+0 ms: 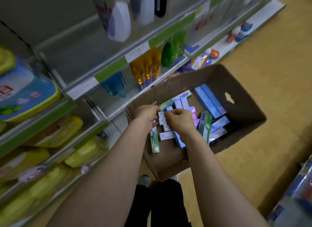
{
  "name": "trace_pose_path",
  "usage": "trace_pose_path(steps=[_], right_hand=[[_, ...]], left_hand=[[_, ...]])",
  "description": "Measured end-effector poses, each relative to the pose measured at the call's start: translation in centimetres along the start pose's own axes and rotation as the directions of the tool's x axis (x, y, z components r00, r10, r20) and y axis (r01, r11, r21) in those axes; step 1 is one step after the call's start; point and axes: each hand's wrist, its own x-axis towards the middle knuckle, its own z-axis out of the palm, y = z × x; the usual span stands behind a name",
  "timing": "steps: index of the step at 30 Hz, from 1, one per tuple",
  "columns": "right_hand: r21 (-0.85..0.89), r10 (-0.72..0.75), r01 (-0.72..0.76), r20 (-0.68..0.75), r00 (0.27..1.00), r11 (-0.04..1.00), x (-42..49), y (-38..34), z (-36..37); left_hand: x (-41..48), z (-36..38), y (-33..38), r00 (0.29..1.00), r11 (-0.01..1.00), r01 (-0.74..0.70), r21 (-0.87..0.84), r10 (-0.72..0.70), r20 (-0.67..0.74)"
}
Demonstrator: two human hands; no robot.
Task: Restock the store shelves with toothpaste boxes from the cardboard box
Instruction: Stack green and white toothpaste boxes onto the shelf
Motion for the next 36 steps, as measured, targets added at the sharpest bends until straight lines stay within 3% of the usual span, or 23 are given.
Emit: trace_pose_path(steps=[8,18,28,36], right_hand=[[-0.127,0.159,-0.148,0.080,0.984,0.981,6.4,7.5,3.8],[-0.373,0.349,-0.267,0.174,0.921,0.889,9.7,13.8,7.0],[-0.659,0.271,-0.084,0.186,0.944,0.747,10.0,14.2,9.0],[-0.681,0.205,-0.013,0.203,0.958,0.733,10.2,14.3,9.4]], left_hand=[[9.6,1.8,-4.9,0.978,0.973,0.206,0.107,-0.200,-0.062],[17.7,2.4,-10.5,0.967,0.948,0.217,0.231,-0.176,-0.187],[21.1,3.3,-12.3,0.953,0.908,0.185,0.375,-0.072,-0.295],[22.2,3.6,-13.6,0.964,0.887,0.171,0.429,-0.061,-0.259]])
